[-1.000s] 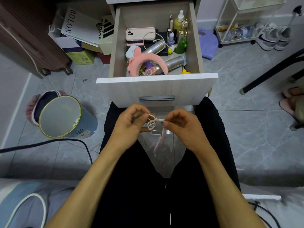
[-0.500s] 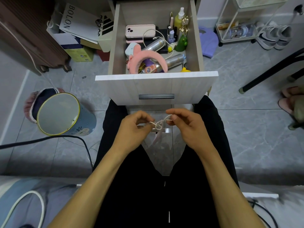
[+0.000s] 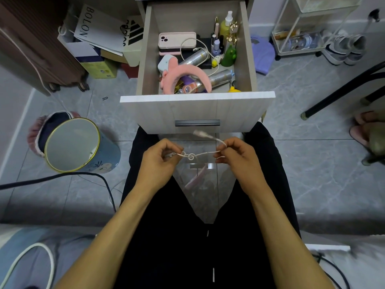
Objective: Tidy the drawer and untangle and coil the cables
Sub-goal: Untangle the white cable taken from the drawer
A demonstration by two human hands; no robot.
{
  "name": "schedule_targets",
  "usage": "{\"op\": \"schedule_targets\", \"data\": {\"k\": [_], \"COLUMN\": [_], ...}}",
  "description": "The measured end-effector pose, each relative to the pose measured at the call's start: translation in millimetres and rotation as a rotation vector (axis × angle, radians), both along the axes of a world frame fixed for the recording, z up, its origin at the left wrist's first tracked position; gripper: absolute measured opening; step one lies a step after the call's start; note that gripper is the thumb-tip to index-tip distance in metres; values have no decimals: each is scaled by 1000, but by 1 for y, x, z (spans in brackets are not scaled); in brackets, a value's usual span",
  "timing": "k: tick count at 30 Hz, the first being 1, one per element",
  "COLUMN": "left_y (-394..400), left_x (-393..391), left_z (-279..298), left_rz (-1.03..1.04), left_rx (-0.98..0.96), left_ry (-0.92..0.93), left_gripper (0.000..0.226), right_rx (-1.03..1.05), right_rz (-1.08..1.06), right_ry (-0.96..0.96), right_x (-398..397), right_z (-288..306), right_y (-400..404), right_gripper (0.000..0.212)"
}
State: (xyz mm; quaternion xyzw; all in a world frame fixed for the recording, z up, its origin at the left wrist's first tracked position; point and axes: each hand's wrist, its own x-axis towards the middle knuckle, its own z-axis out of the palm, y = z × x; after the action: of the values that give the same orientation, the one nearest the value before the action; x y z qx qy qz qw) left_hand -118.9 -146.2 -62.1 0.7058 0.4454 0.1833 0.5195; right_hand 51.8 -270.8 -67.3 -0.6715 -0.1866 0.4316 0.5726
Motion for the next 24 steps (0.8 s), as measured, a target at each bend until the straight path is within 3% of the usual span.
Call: {"op": "schedule_targets", "data": {"k": [4,7,10,14,21,24], "left_y": [-3,-5,-9,-11,-7,-6], "left_x": [3,5,7,7,1,1], "left_z": [3,11,18,23,21,21], "left_rz": [-11,-9,1,77,156,55], "left_rx": [45,30,-27,-181,-291,-190], "left_ry": [-35,-79,-162,-261,-246,-184], "left_gripper": [17,13,14,10,10,12], "right_rx": [-87,-192,-185,29,83,28], "right_rz": [-157,-47,153,341,213,207], "right_ry": [217,236,146,150,62,-137], "right_x": [1,1,-7,-21,-21,-18], "right_z": [-2,-6,0,8,8,8], "right_y": [1,3,8,15,13,10], "right_gripper": [14,19,20,33,12,6]}}
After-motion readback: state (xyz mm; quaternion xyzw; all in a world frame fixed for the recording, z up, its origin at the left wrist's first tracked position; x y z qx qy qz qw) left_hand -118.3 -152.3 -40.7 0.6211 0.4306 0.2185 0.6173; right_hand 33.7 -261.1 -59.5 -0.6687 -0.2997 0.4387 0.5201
